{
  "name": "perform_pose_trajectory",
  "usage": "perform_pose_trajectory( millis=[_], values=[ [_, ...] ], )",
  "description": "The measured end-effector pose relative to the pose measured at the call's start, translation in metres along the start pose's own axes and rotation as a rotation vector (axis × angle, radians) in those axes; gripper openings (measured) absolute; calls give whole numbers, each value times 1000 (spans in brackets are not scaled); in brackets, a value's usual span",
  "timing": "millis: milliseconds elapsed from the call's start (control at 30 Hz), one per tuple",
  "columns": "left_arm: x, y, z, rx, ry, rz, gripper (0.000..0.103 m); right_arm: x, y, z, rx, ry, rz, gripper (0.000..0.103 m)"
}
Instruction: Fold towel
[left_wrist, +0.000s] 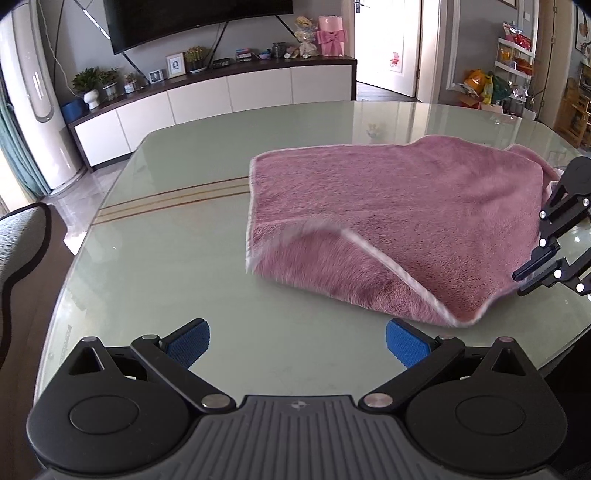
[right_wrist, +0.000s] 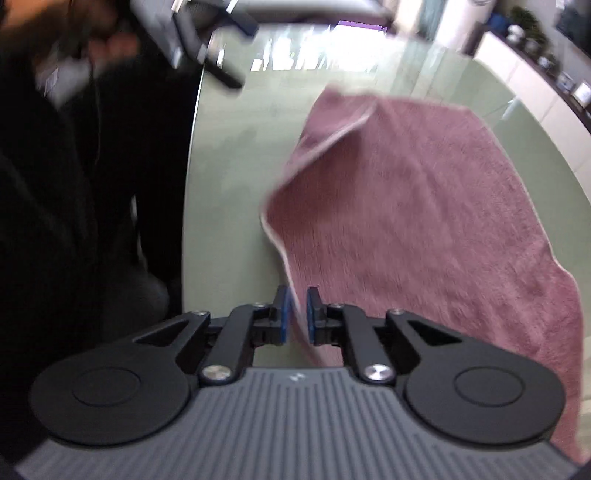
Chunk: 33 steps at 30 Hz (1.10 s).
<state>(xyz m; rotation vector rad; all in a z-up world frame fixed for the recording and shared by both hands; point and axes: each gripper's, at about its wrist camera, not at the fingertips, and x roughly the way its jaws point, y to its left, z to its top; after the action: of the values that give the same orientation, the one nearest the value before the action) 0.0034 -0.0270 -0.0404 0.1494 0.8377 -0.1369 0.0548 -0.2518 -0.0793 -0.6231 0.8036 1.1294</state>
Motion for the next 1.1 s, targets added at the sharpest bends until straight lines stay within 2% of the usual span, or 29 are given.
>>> perform_pose_trajectory(
  millis=[67,100,233,300,500,533,567,633,733,800,900,1000,1067,1100],
  values=[
    [-4,3,-1,3,-9,3,102,-11,-1,14,50,-115,19,41],
    [-6,4,0,7,-14,3,102,-13,-1,16,55,-125,17,41],
    [-10,5,1,20,-28,21,102,17,-6,47,205,-218,-34,41],
    [-10,5,2,21,-29,23,102,42,-19,60,388,-252,-22,41],
    [-20,5,-7,36,-34,32,102,90,-33,64,661,-176,-145,38],
    [-21,7,-9,37,-33,36,102,89,-30,64,672,-184,-148,36],
    [-22,9,-11,33,-31,38,102,88,-28,63,683,-191,-151,25],
    [-22,12,-13,24,-28,40,102,88,-24,65,695,-201,-128,11],
    [-23,15,-15,11,-26,43,102,97,-10,74,670,-224,-94,8],
    [-25,15,-16,10,-29,43,102,97,9,79,596,-254,-79,8],
    [-29,15,-18,10,-31,44,102,101,30,85,516,-250,-25,9],
    [-29,17,-19,6,-26,51,102,105,44,76,488,-186,74,13],
    [-29,17,-19,4,-27,50,102,90,50,67,476,-211,91,34],
    [-29,17,-19,4,-27,48,102,84,52,65,476,-226,84,39]
  ],
)
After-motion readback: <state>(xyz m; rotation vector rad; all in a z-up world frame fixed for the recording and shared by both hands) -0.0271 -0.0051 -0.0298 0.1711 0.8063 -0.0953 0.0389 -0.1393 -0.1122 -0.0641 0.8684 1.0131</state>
